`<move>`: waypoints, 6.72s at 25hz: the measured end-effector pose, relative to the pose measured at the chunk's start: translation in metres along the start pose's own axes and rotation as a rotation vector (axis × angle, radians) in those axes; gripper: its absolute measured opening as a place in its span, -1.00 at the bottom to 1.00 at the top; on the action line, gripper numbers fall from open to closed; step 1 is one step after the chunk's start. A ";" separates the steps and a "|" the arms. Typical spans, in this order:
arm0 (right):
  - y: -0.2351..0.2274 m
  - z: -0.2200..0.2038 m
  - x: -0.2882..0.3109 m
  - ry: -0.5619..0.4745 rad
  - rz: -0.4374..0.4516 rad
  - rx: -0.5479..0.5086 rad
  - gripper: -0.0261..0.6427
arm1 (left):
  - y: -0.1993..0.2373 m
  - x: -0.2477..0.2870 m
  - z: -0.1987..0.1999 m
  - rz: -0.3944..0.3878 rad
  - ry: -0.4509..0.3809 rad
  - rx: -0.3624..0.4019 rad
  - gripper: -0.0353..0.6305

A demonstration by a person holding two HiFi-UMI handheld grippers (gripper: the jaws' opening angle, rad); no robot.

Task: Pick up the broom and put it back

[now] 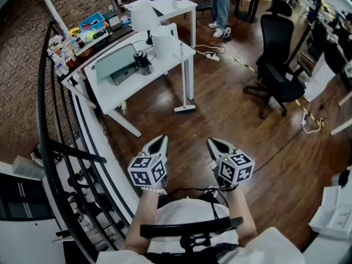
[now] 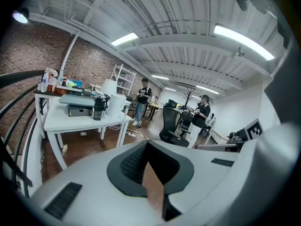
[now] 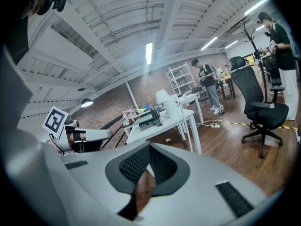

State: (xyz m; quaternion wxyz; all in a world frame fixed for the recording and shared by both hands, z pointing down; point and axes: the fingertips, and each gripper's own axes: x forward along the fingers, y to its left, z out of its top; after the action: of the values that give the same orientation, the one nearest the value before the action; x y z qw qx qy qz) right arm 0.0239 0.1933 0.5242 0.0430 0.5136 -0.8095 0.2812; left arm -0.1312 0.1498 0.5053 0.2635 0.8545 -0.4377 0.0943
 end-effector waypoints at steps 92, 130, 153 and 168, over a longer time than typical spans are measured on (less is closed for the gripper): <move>-0.280 0.204 0.534 0.191 -0.049 -0.234 -0.22 | 0.172 0.345 0.176 0.179 0.001 -0.188 -0.93; -0.214 0.333 0.413 0.032 -0.023 -0.368 -0.54 | 0.171 0.331 0.197 0.115 -0.052 -0.155 -0.93; -0.190 0.310 0.366 0.007 -0.033 -0.306 -0.54 | 0.166 0.337 0.235 0.078 -0.079 -0.079 -0.93; -0.197 0.303 0.375 0.043 0.002 -0.322 -0.54 | 0.167 0.337 0.226 0.098 -0.077 -0.104 -0.93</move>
State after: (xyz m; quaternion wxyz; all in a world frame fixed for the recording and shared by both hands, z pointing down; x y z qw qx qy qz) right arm 0.0832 -0.3225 0.4850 0.1418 0.4931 -0.8435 0.1587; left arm -0.0786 -0.2856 0.5086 0.2853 0.8201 -0.4933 0.0513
